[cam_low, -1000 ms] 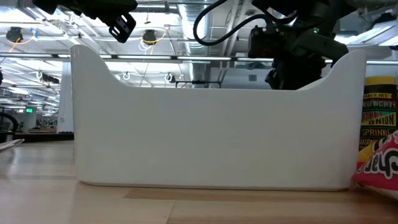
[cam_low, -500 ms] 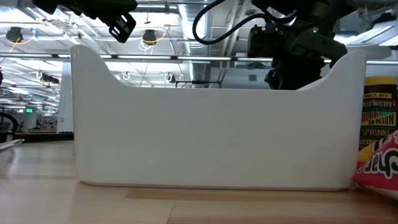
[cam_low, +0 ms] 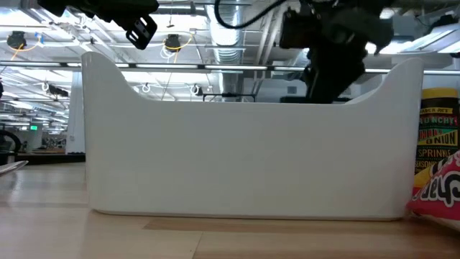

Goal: Pick & Place Food Item
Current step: Put the black seasoning into the right transparent bin

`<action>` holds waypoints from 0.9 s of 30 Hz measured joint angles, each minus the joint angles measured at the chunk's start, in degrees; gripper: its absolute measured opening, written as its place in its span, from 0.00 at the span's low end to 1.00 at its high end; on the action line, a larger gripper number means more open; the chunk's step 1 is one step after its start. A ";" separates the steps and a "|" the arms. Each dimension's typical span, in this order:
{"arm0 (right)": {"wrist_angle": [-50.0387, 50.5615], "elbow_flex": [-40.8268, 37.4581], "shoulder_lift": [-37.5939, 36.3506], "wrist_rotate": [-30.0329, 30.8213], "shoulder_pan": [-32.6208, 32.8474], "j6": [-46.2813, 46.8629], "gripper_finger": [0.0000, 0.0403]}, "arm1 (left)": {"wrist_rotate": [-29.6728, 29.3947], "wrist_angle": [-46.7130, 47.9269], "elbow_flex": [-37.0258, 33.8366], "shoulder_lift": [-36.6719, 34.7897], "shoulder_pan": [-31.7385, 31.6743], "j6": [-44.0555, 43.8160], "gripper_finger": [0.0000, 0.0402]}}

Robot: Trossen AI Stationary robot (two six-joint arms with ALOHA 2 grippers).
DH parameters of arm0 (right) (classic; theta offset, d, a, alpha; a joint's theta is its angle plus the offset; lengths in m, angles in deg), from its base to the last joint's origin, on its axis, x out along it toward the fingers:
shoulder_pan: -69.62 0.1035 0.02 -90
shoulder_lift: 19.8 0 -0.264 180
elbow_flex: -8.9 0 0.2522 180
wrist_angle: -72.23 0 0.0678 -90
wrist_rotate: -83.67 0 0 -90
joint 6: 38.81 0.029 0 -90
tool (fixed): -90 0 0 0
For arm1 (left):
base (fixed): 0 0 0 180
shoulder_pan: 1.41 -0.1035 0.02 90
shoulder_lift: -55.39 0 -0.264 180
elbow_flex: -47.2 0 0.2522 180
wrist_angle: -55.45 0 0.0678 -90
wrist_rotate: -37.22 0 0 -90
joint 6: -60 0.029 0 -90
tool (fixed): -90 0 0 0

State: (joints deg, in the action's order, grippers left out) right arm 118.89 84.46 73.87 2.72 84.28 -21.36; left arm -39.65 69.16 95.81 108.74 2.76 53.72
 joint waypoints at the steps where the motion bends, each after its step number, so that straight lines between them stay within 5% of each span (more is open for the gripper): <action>1: 1.38 1.06 0.00 0.03 0.00 0.62 0.32 | -0.01 0.00 0.00 0.01 0.00 0.00 0.00; 19: 29.43 23.34 0.00 13.34 -0.07 1.59 0.32 | 0.00 0.00 0.00 0.01 -0.01 0.02 0.00; 27: 36.03 26.97 -0.02 20.49 -1.16 1.45 0.32 | -0.01 0.00 0.00 0.01 0.00 0.00 0.00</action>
State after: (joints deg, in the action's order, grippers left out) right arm 154.91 111.43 73.85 23.21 83.12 -19.91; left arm -39.66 69.16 95.81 108.75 2.76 53.72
